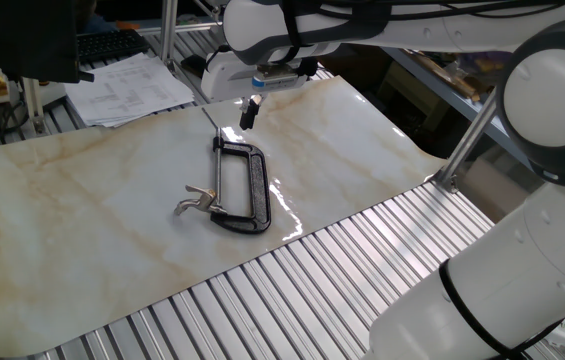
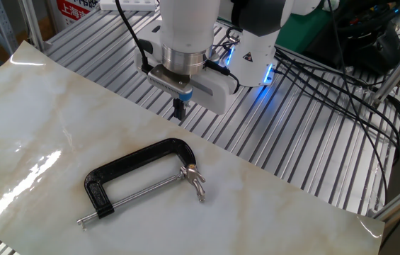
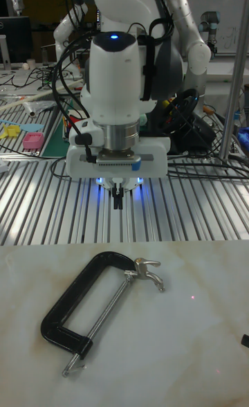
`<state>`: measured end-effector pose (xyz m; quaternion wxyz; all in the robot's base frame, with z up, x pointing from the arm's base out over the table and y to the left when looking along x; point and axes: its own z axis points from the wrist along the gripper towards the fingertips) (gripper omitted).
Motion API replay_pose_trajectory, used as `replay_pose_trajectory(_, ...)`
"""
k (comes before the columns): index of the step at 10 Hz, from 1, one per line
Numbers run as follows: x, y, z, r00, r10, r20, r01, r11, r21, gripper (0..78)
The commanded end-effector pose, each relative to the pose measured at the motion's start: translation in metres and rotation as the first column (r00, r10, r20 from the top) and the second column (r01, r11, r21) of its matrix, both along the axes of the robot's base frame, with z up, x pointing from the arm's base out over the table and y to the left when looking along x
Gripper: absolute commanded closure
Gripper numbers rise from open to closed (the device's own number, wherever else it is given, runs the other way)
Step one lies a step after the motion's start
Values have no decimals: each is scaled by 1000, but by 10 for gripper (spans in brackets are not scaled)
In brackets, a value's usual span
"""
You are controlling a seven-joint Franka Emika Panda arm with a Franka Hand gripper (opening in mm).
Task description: Turn on the water tap
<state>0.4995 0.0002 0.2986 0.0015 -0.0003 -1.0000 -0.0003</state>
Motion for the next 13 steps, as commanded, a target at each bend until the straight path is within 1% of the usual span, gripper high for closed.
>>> replay_pose_trajectory(1,0,0,0,971,-237,-27,238,962,134,776)
replay_pose_trajectory(4,0,0,0,971,-235,-33,237,962,137,776)
replay_pose_trajectory(6,3,0,0,972,-234,-33,237,962,138,776)
replay_pose_trajectory(9,9,1,-8,971,-239,-22,240,961,139,776)
replay_pose_trajectory(11,22,1,-19,969,-245,-18,245,959,142,776)
replay_pose_trajectory(12,24,1,-20,969,-245,-17,245,959,142,776)
replay_pose_trajectory(13,32,0,-28,969,-247,-8,246,959,141,776)
